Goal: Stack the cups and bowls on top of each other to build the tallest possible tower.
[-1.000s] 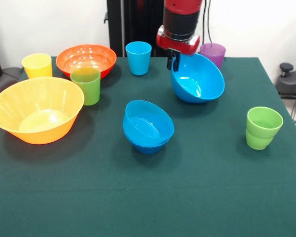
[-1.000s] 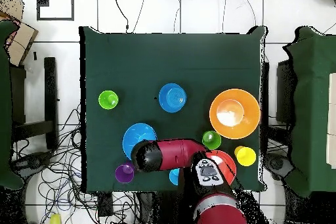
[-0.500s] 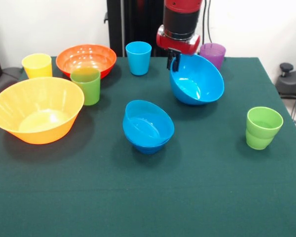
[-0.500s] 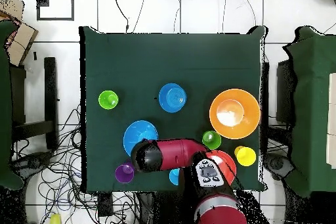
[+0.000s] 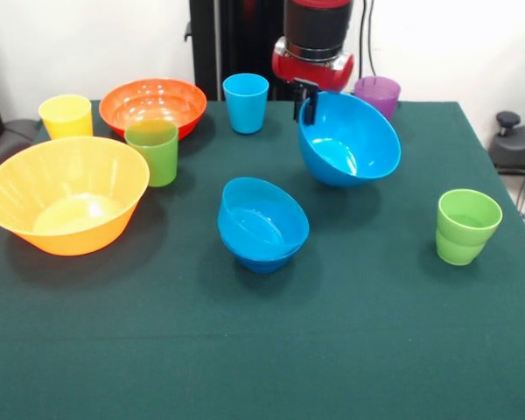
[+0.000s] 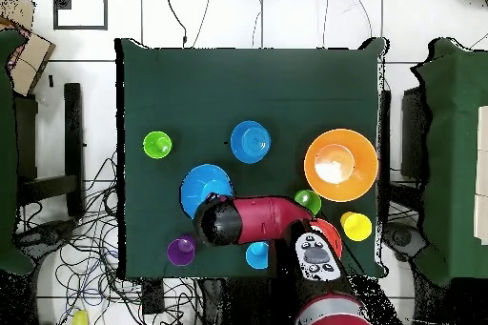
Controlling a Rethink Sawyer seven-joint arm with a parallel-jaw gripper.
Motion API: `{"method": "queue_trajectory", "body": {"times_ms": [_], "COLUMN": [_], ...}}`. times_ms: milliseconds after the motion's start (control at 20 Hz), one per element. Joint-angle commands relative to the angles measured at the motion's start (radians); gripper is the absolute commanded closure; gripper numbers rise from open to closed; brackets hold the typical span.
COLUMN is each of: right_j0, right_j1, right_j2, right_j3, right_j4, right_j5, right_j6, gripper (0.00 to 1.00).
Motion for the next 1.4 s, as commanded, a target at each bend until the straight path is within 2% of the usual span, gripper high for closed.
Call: {"method": "queue_trajectory", "body": {"times_ms": [50, 550, 950, 1400], "right_j0": [-0.008, -0.045, -0.039, -0.044], "right_j1": [-0.026, -0.043, -0.041, -0.041], "right_j2": [0.121, 0.153, 0.155, 0.165], "right_j3": [-0.047, -0.064, -0.096, -0.139], "right_j4": [0.042, 0.072, 0.072, 0.077], "right_j5": [0.099, 0.131, 0.125, 0.179], "right_j6": [-0.022, -0.038, -0.02, -0.033], "gripper": [1.0, 1.0, 1.0, 1.0]}}
